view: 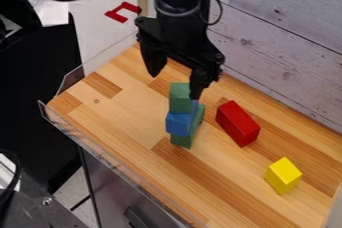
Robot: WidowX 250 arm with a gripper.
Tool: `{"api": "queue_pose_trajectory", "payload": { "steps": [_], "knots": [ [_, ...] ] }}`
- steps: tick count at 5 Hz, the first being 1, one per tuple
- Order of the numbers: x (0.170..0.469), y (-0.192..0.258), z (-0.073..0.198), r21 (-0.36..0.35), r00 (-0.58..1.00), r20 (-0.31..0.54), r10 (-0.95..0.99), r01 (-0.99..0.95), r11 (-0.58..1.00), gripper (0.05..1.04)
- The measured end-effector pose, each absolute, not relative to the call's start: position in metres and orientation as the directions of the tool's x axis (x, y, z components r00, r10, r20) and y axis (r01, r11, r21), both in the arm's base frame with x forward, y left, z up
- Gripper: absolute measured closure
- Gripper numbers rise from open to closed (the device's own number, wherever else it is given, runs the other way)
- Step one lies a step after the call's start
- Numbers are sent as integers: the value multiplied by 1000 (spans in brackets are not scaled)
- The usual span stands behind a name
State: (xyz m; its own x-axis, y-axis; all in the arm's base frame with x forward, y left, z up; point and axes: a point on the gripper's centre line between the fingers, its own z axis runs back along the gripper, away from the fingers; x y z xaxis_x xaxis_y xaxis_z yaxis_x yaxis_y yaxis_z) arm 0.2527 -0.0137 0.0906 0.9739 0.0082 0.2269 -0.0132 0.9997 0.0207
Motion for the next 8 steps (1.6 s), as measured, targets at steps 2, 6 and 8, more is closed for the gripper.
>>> {"api": "queue_pose_trajectory", "payload": {
  "steps": [2,6,8],
  "knots": [
    [257,-16,71,-36,970,186,157,-153,988,83],
    [265,-3,48,-58,924,125,361,-356,932,83],
    [270,-3,40,-74,909,131,395,-389,918,410]
  ]
}}
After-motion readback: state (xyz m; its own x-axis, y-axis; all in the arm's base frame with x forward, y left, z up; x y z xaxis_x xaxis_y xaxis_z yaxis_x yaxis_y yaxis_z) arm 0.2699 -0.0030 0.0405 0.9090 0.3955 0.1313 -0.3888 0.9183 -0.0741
